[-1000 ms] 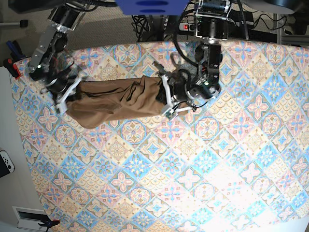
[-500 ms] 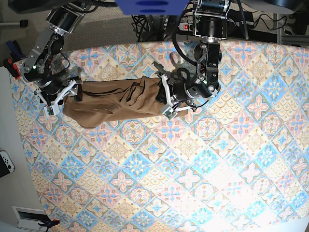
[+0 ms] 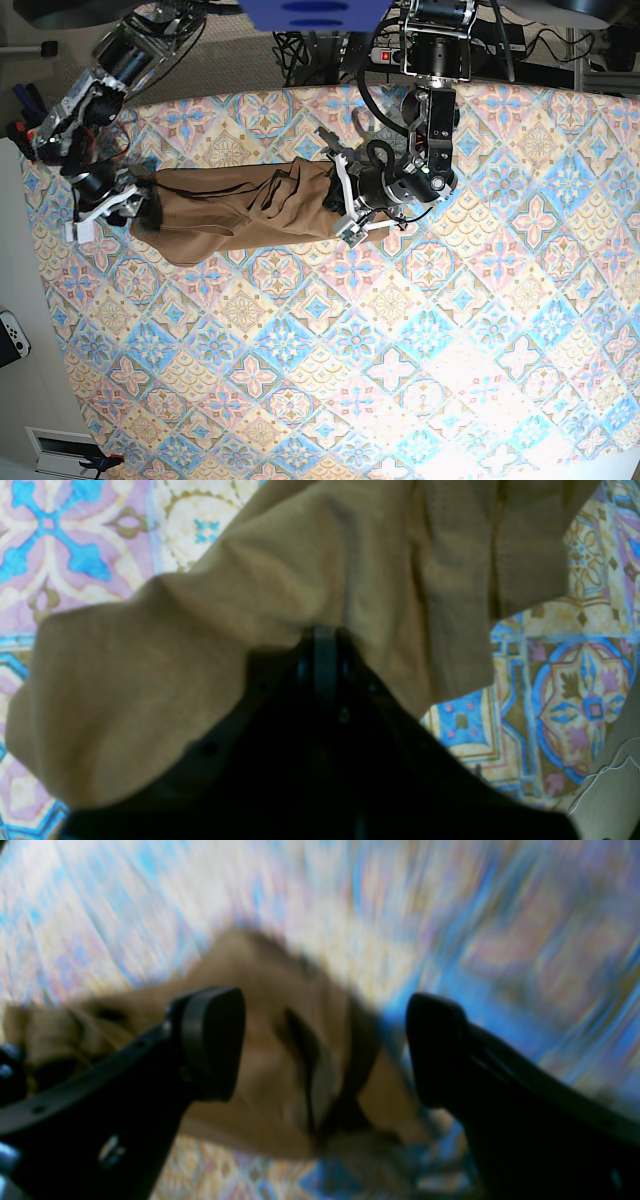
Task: Layout the t-shirt on the table in an organized manner, then fold the t-shirt properly
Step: 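Regrasp the doubled strip with the left gripper and pull the right gripper outward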
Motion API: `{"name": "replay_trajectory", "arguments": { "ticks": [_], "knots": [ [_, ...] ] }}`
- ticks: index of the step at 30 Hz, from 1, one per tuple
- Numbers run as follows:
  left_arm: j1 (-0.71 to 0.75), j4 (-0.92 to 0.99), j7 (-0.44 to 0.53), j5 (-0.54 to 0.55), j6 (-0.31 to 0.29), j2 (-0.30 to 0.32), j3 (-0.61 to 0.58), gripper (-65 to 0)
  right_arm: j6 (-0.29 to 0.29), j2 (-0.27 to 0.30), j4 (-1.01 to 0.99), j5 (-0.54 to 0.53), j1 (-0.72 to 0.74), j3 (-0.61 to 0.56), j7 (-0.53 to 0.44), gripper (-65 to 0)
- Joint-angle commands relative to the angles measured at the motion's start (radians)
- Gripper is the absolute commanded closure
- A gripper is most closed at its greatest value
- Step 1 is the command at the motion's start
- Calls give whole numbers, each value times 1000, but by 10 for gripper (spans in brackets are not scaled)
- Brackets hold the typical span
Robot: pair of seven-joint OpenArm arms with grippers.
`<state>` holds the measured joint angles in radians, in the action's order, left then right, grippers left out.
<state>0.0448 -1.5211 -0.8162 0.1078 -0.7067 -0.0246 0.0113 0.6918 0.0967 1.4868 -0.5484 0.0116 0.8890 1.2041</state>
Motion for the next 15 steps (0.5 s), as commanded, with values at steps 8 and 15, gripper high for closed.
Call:
{"name": "replay_trajectory", "arguments": {
  "ticks": [8, 15],
  "knots": [
    [0, -6, -38, -33, 9, 2, 0, 0, 6, 25, -19, -31, -17, 0, -50, -479],
    [0, -6, -38, -33, 9, 2, 0, 0, 6, 61, -54, 97, -17, -1, -50, -479]
  ]
}}
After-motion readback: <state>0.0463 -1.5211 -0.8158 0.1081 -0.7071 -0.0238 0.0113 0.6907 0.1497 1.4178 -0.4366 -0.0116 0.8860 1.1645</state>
